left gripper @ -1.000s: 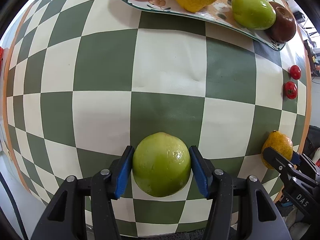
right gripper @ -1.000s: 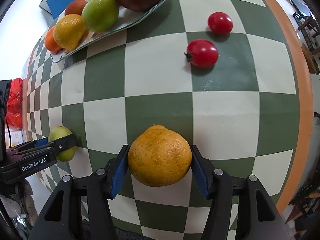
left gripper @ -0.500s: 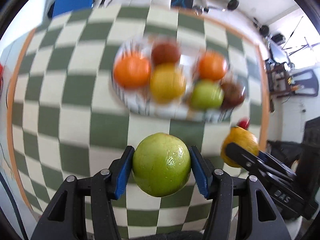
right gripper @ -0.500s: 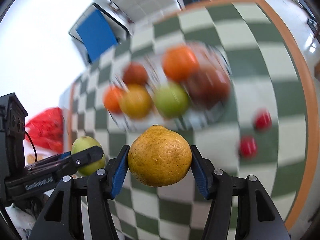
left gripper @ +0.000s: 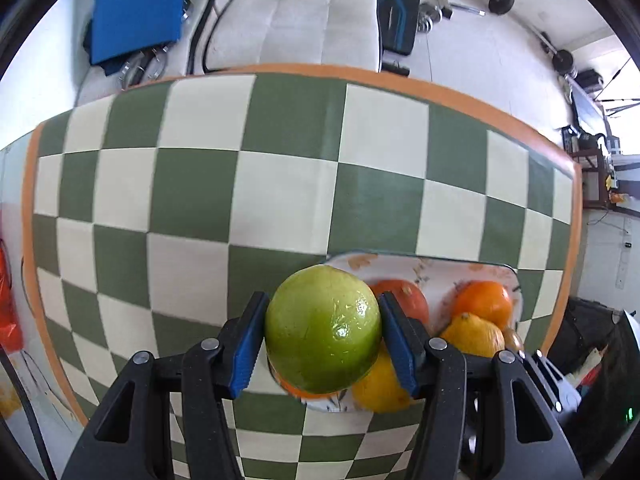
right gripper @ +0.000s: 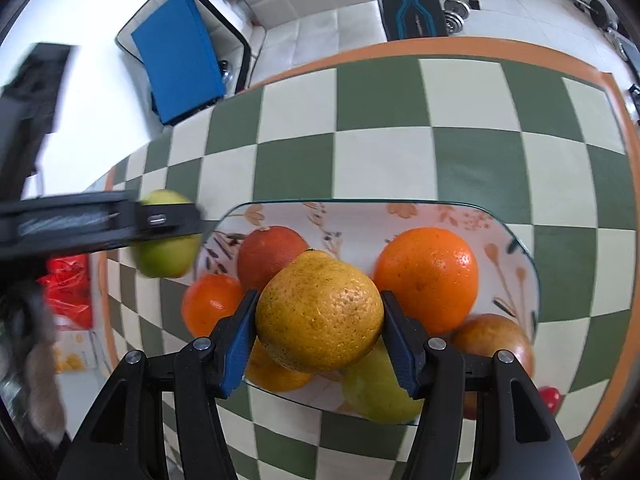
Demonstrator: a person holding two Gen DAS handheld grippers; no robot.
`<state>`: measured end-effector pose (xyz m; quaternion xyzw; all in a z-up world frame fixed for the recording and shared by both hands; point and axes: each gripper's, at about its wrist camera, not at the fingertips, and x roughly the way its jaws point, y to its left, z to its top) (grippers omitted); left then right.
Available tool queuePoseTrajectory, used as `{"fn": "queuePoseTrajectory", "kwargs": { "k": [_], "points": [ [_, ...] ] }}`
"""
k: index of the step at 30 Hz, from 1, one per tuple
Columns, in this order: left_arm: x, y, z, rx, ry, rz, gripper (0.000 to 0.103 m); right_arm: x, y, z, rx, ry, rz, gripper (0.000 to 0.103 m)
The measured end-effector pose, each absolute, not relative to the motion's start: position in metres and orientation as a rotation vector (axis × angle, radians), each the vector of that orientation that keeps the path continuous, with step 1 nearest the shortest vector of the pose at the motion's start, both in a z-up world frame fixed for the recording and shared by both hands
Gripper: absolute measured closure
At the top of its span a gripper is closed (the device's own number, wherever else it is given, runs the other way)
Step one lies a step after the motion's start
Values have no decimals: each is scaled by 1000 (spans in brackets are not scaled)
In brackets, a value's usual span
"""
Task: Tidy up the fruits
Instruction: 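Carry the yellow citrus to the plate with the right tool while the left tool carries the green apple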
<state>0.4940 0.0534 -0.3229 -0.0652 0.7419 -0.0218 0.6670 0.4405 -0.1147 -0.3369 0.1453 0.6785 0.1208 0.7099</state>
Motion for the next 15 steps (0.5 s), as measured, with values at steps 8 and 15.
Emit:
{"fn": "queuePoseTrajectory", "kwargs": {
  "k": [8,15],
  "points": [
    [499,45,-357,-130,1779,-68,49,437,-113,-339,309,1517,253,39],
    [495,40,-346,-160,1756,-100,16,432,-124,-322,343,1490,236,21]
  ]
}}
